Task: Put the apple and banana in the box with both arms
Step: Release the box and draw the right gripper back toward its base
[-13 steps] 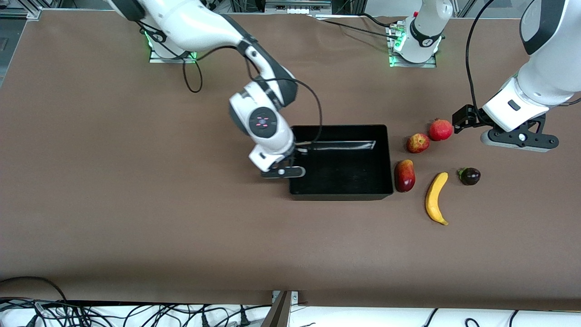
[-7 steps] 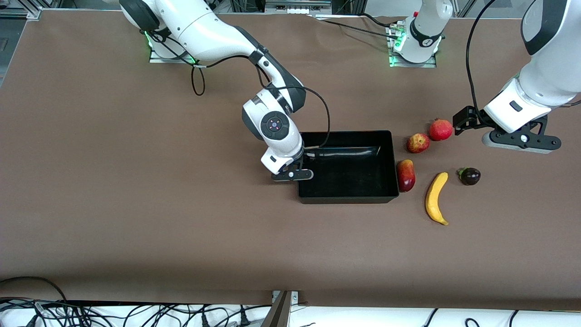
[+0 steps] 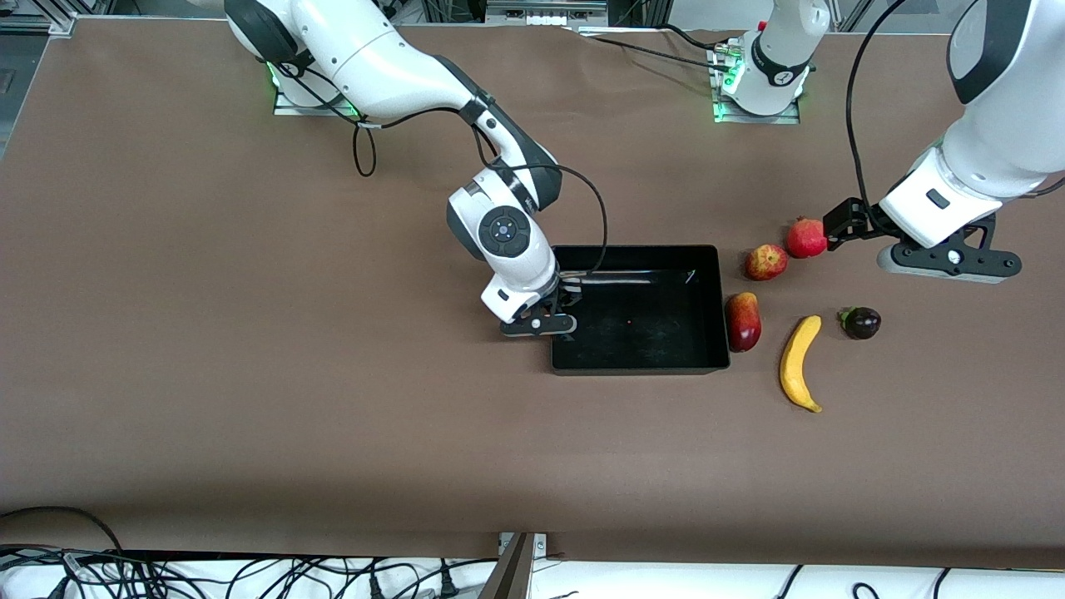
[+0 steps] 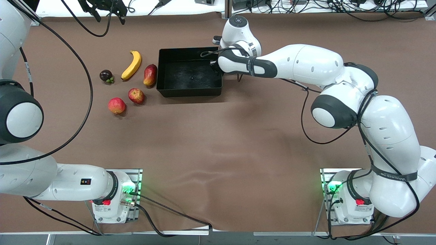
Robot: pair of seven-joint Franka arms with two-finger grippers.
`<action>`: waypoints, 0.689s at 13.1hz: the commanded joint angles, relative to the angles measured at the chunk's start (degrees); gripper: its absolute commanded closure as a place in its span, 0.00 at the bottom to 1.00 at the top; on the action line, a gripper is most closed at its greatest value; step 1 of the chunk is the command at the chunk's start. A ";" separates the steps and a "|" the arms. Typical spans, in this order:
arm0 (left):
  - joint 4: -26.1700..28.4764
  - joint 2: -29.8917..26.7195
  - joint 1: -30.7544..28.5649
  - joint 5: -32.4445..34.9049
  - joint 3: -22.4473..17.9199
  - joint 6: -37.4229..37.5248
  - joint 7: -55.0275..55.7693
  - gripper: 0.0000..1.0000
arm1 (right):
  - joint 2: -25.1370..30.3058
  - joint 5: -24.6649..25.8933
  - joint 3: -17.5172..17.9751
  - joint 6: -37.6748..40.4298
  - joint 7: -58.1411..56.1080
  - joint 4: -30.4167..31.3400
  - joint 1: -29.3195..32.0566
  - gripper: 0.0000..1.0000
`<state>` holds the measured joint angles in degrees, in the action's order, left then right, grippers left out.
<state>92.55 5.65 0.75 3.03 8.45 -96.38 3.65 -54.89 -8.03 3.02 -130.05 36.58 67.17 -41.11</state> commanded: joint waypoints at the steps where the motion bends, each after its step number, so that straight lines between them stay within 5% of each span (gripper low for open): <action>1: -1.93 0.67 0.04 -1.18 0.25 1.20 0.92 0.00 | -0.39 0.29 -0.73 0.68 -0.28 -2.66 -0.73 0.00; 4: -1.93 0.67 0.04 -1.18 0.25 1.37 1.01 0.00 | 5.29 0.47 -0.99 5.93 -0.45 -2.58 0.15 0.00; 9: -0.71 2.08 -0.04 -1.18 0.34 4.78 1.10 0.00 | 19.71 -0.49 -8.46 22.51 -6.67 -0.74 5.93 0.00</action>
<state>92.54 6.09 0.77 3.03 8.67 -94.39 4.51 -41.45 -7.86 -4.54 -113.97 33.86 63.00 -37.81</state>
